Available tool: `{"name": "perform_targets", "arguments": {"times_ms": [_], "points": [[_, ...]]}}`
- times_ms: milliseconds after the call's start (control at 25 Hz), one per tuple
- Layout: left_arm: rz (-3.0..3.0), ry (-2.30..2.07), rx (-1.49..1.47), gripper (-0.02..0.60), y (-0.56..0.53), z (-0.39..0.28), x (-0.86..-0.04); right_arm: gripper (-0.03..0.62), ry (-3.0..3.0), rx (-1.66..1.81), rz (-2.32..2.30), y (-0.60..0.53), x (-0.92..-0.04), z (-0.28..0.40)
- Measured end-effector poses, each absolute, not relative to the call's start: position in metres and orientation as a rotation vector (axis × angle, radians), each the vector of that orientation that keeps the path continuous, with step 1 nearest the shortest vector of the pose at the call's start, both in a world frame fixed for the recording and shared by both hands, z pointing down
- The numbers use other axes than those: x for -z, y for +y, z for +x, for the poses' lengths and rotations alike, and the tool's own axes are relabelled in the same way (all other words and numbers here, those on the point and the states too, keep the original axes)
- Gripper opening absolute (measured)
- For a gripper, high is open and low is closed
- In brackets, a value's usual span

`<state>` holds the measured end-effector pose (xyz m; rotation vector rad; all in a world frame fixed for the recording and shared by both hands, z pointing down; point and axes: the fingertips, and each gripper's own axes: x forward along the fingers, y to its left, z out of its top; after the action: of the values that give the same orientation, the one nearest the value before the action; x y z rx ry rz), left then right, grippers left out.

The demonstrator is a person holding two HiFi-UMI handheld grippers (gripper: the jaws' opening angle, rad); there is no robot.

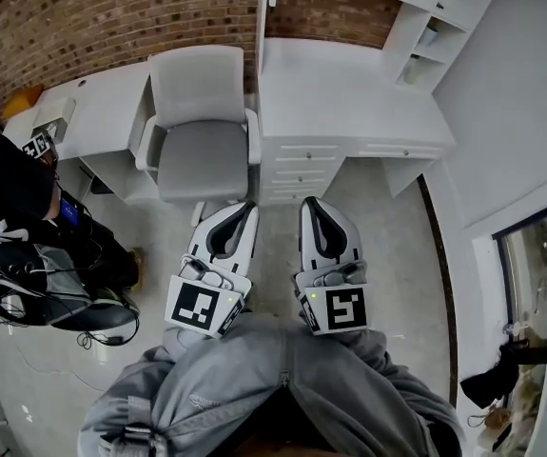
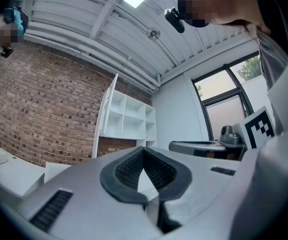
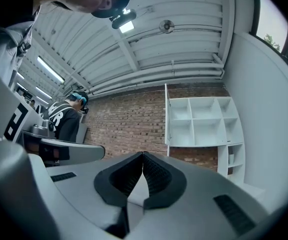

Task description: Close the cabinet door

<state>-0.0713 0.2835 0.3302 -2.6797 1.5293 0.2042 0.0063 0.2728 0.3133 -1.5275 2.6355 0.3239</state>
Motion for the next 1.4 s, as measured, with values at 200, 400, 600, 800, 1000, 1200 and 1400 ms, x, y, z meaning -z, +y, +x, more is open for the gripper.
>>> {"name": "perform_targets", "arguments": {"times_ms": [200,400,600,800,1000,1200,1400], "points": [[-2.685,1.498,-0.229,0.006,0.255,-0.081,-0.330,0.027,2.617,-0.357,-1.542,0.250,-0.311,-0.005],[-2.700,1.491,-0.246,0.006,0.236,-0.087,-0.330,0.026,2.618,-0.361,-1.559,0.235,-0.311,-0.011],[-2.724,1.459,-0.245,0.006,0.224,-0.082,-0.327,0.026,2.590,-0.347,-1.590,0.223,-0.306,-0.006],[-2.743,1.419,-0.240,0.006,0.212,-0.083,-0.325,0.027,2.563,-0.343,-1.604,0.212,-0.305,-0.008],[-2.755,1.382,-0.240,0.006,0.197,-0.089,-0.326,0.026,2.541,-0.329,-1.629,0.199,-0.307,-0.014],[-2.767,1.364,-0.223,0.006,0.188,-0.092,-0.328,0.027,2.532,-0.310,-1.648,0.192,-0.310,-0.019],[-2.771,1.369,-0.212,0.006,0.178,-0.096,-0.330,0.026,2.535,-0.293,-1.650,0.182,-0.312,-0.023]]}}
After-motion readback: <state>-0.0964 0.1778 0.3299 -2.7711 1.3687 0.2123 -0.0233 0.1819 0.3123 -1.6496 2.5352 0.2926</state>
